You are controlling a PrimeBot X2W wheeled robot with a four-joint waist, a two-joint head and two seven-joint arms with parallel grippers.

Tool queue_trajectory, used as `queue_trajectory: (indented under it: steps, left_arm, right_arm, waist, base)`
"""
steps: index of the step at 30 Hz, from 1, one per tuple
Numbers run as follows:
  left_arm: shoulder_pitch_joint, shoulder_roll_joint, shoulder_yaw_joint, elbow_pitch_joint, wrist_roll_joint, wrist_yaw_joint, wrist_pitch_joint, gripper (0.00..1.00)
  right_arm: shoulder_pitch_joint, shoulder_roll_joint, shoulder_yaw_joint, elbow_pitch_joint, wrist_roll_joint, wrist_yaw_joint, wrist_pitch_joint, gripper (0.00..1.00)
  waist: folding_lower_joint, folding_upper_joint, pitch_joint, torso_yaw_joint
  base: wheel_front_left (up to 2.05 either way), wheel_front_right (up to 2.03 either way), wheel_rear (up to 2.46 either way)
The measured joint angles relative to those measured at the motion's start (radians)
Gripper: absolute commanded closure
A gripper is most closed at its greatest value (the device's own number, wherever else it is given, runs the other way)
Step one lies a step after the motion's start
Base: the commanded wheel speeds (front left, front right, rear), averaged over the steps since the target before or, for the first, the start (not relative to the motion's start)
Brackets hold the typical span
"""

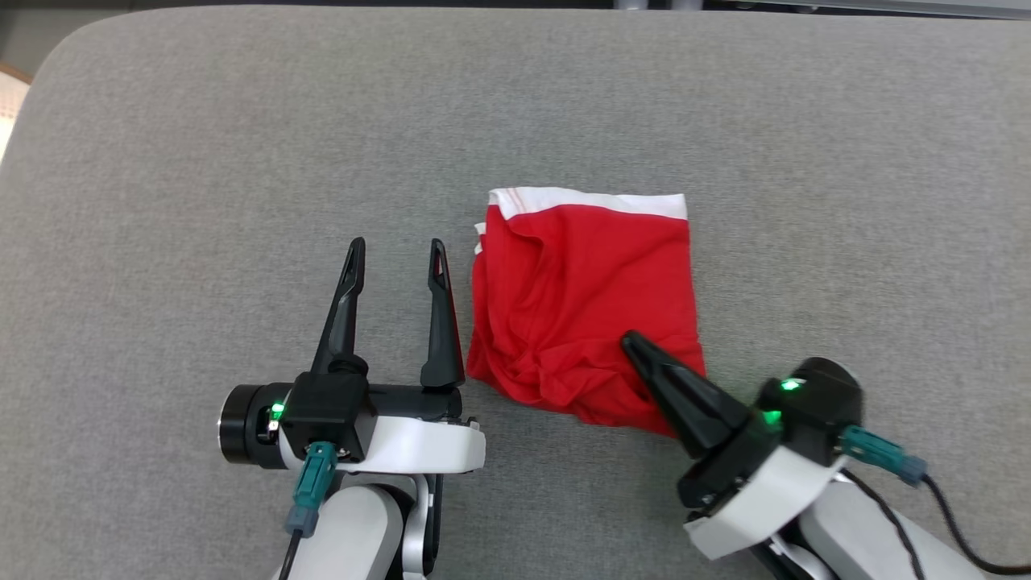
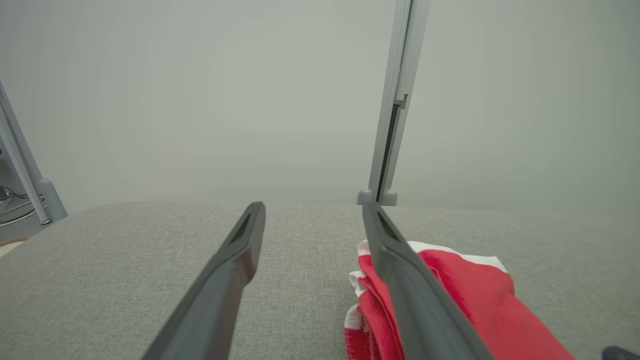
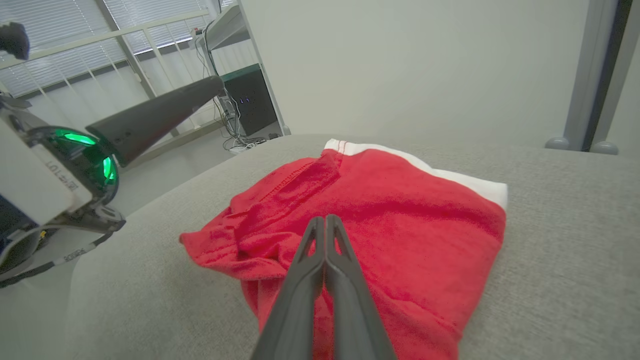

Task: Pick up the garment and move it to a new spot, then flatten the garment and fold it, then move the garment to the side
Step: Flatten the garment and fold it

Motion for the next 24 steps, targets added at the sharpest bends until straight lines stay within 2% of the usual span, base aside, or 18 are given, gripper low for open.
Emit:
queue_trajectory:
  steps: [10, 15, 20, 24]
  left_arm:
    - [-0.015, 0.0, -0.037, -0.013, -0.018, 0.024, 0.0, 0.0]
    - [-0.015, 0.0, -0.042, -0.012, -0.024, 0.026, 0.0, 0.0]
    - [-0.015, 0.0, -0.046, -0.012, -0.025, 0.03, 0.0, 0.0]
    - [-0.015, 0.0, -0.044, -0.012, -0.025, 0.033, 0.0, 0.0]
  right_arm:
    - [-0.168, 0.057, 0.224, 0.178, 0.043, 0.0, -0.003, 1.0]
    - [-0.22, 0.083, 0.32, 0.274, 0.063, 0.0, 0.05, 1.0]
    - [-0.263, 0.096, 0.393, 0.319, 0.073, -0.002, 0.047, 1.0]
    - [-0.279, 0.086, 0.435, 0.311, 0.08, -0.003, 0.021, 1.0]
  waist:
    - [0.0, 0.0, 0.019, 0.055]
    - [0.0, 0.0, 0.018, 0.061]
    - [0.0, 0.0, 0.022, 0.064]
    - [0.0, 0.0, 0.021, 0.06]
  base:
    - [0.0, 0.0, 0.0]
    - [0.0, 0.0, 0.0]
    - [0.0, 0.0, 0.0]
    - [0.0, 0.0, 0.0]
